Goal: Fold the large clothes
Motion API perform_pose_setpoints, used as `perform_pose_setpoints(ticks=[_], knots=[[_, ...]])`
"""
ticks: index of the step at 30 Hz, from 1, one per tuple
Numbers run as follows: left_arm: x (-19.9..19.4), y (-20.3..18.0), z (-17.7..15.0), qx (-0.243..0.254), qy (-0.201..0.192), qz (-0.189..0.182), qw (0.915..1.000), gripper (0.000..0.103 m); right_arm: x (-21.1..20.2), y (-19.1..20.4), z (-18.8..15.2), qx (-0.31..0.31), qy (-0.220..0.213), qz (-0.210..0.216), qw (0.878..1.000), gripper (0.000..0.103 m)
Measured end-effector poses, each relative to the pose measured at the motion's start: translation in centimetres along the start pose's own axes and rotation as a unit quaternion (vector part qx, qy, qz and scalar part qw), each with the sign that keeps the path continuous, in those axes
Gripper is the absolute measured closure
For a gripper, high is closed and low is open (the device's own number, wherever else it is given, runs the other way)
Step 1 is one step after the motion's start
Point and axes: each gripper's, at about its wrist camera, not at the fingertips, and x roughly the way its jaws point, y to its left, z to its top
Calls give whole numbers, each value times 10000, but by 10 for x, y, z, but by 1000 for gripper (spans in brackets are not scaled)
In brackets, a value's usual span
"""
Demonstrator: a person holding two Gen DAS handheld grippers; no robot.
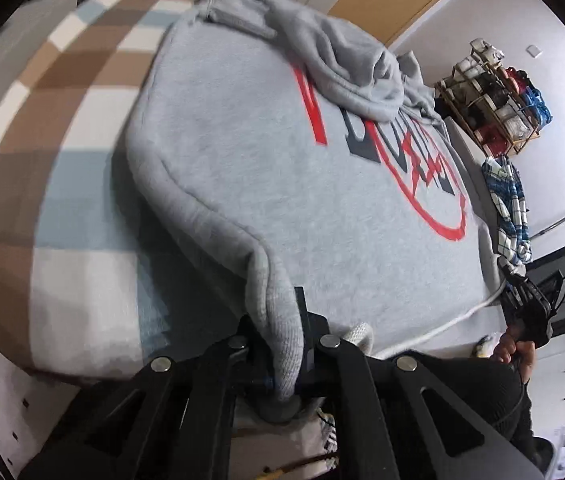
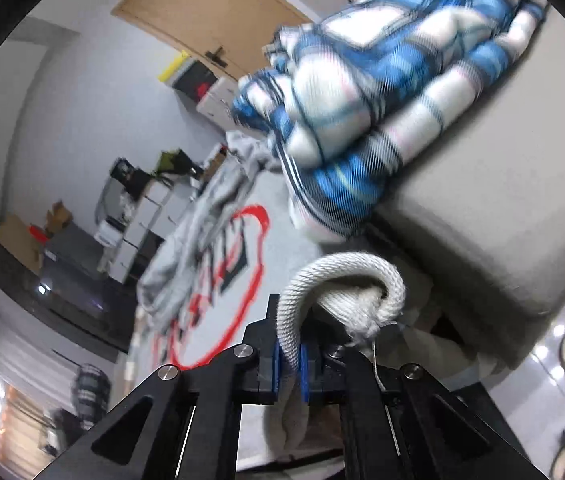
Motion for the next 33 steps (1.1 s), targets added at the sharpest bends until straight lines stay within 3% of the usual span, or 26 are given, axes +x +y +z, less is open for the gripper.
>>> perform_pose_setpoints(ticks=[4,7,10,15,27,31,33], knots=[[-15,5,-10,-87,-49,-189,9998,102,-22,5,1,-188,-159,-154,9996,97],[-34,10,-19,-80,-171,-276,9994,102,-36,16,-5,-646,-279,-579,9958,98],[-49,23,-20,-351,-316,-550,9974,102,-43,26,-14,-930,-436,-611,9928,98],[-60,38,-20,-616,-365,-770,9945,102,-51,40,-19,-1049,-493,-431,9923,98],[-72,30,-36,-283,-328,-906,9949,102,-99,57,-38,-1705,-577,-334,9831,98],[-86,20,-34,-117,-367,-1127,9929,102,-123,75,-43,-2044,-663,-257,9763,98],[-90,17,-20,-61,-354,-1431,9891,102,-123,93,-35,-2299,-603,-163,9712,98]])
